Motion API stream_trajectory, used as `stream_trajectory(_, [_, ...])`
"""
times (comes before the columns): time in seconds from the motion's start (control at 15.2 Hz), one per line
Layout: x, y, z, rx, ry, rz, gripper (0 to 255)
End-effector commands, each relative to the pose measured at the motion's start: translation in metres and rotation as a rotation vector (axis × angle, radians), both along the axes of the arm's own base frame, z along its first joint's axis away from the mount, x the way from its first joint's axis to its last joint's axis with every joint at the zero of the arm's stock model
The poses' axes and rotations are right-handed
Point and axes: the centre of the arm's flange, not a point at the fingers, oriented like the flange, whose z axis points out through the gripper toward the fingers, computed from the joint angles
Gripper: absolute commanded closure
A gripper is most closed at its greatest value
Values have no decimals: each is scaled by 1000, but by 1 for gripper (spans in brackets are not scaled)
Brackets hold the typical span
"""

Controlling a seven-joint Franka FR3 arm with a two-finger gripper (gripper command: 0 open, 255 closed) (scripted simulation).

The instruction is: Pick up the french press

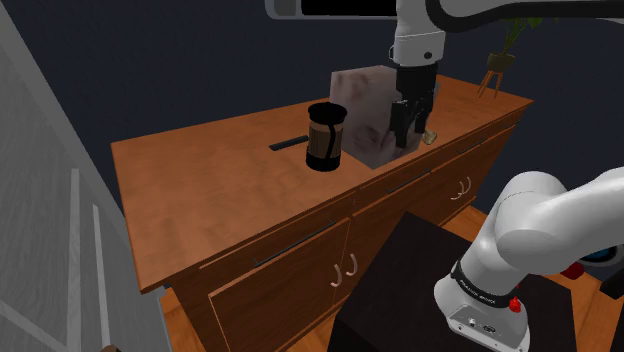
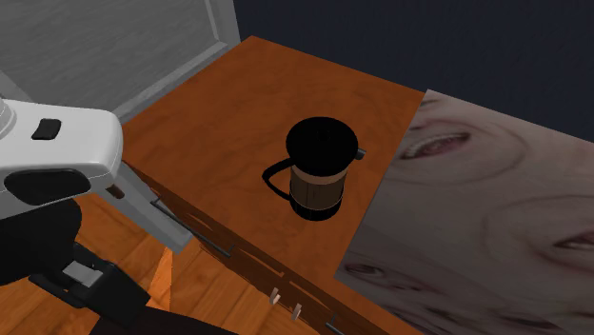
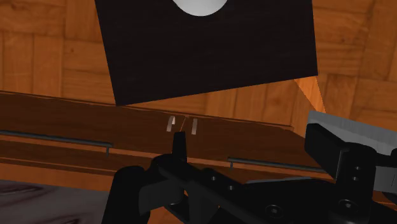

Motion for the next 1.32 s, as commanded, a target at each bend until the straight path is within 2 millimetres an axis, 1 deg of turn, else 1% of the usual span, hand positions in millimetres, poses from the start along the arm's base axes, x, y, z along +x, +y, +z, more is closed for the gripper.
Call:
stream_trajectory(0.0, [0, 0, 0, 0, 0, 0, 0])
stream_trajectory(0.59, [100, -50, -8, -4, -50, -23, 0])
stream_trajectory(1.25, [210, -108, -11, -9, -107, -48, 0])
